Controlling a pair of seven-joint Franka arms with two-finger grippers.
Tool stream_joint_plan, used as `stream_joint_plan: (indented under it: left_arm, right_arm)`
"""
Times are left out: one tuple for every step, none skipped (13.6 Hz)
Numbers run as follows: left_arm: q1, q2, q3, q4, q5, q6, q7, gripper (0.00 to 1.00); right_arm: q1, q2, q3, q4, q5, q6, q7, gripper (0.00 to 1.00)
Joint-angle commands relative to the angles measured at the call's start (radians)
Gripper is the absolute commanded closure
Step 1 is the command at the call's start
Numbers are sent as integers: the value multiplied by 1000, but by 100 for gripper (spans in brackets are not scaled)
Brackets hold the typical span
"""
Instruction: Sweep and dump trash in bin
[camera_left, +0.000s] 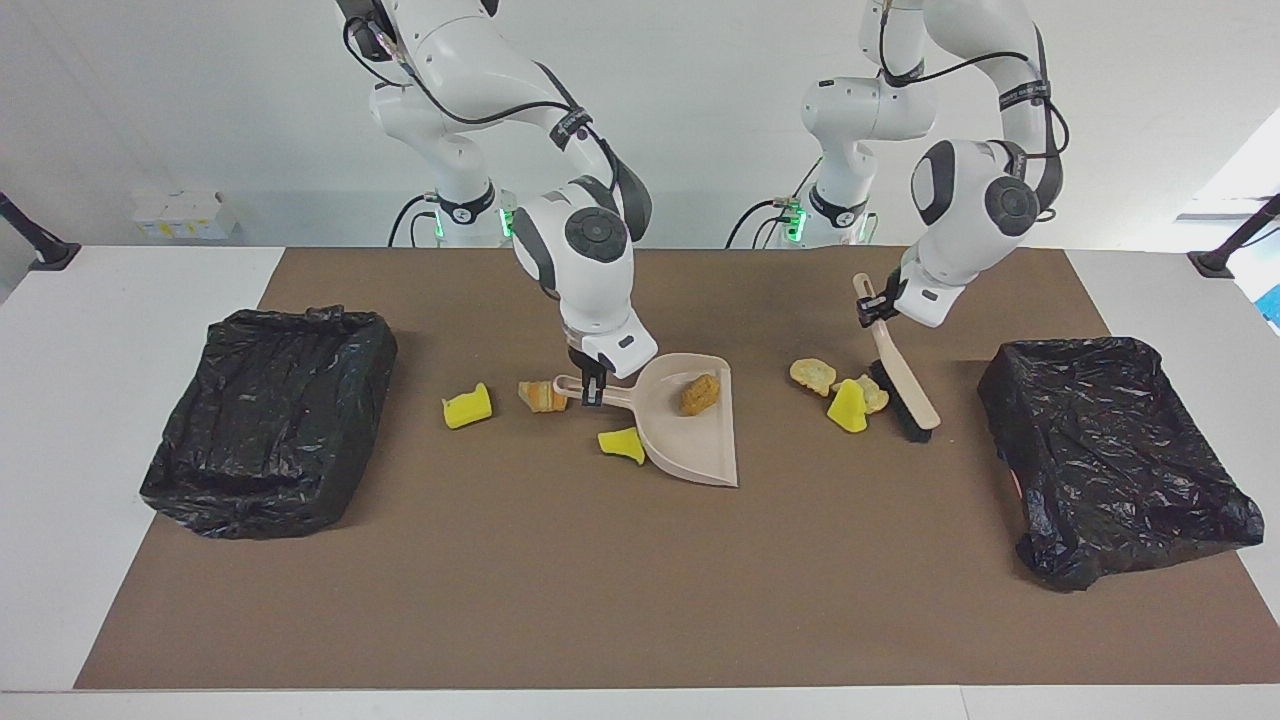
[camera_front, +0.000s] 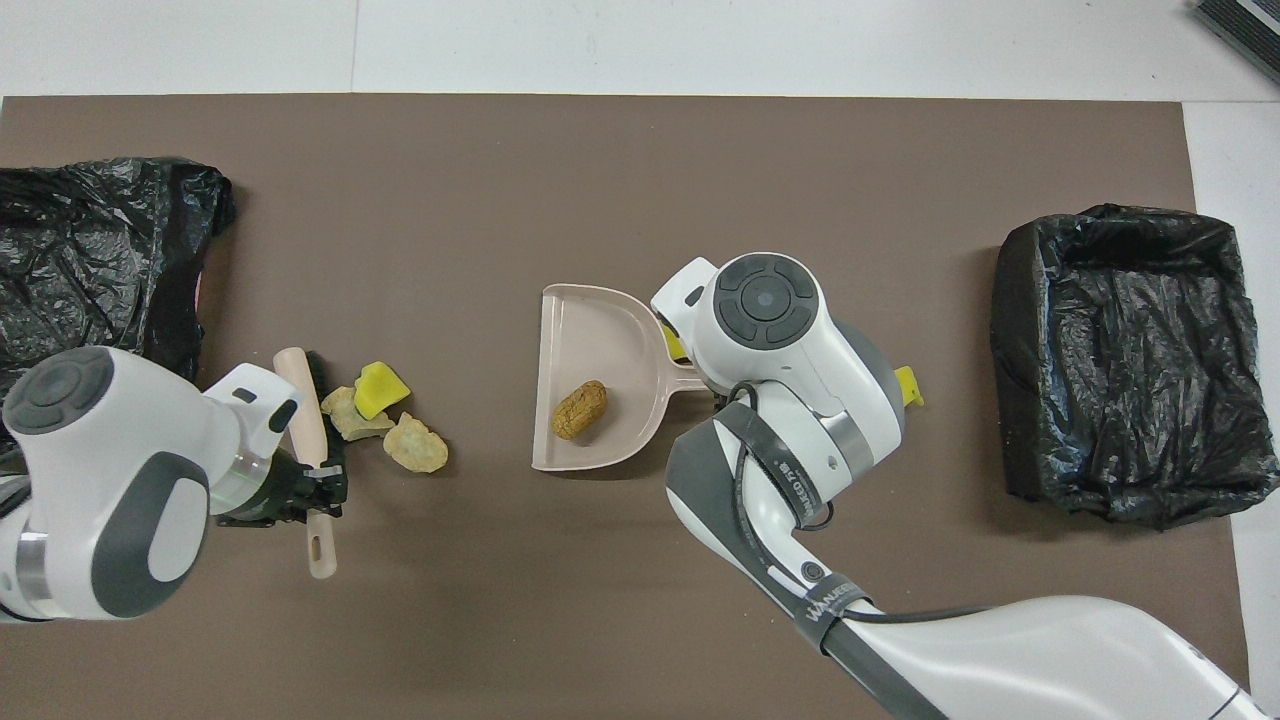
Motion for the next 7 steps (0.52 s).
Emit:
stream_joint_plan:
  left_arm:
    - [-132,32,7,-21,21,65,-179,100]
    - [-176,58,7,-15,20,87,-213,100]
    - [-190,75,7,-9,11,107,-219,100]
    - [-204,81,6,-1,-2,125,-218,100]
    - [-227,92,6,14,-34,139,-218,100]
    - [-234,98,6,20,-60,159,-216,100]
    - [-250,104,4,22,-66,191,-213,100]
  right_arm:
    - [-4,-26,4,-30,11,7,-21,100]
    - [-4,-27,4,-30,11,5,-21,100]
    - [-4,-27,4,-31,11,5,-21,100]
    - [-4,-27,4,-31,9,4,-21,100]
    - [-4,-27,4,-31,9,4,-21,100]
    - [-4,-27,4,-31,9,5,-21,100]
    - [-4,-27,4,-31,9,5,-21,100]
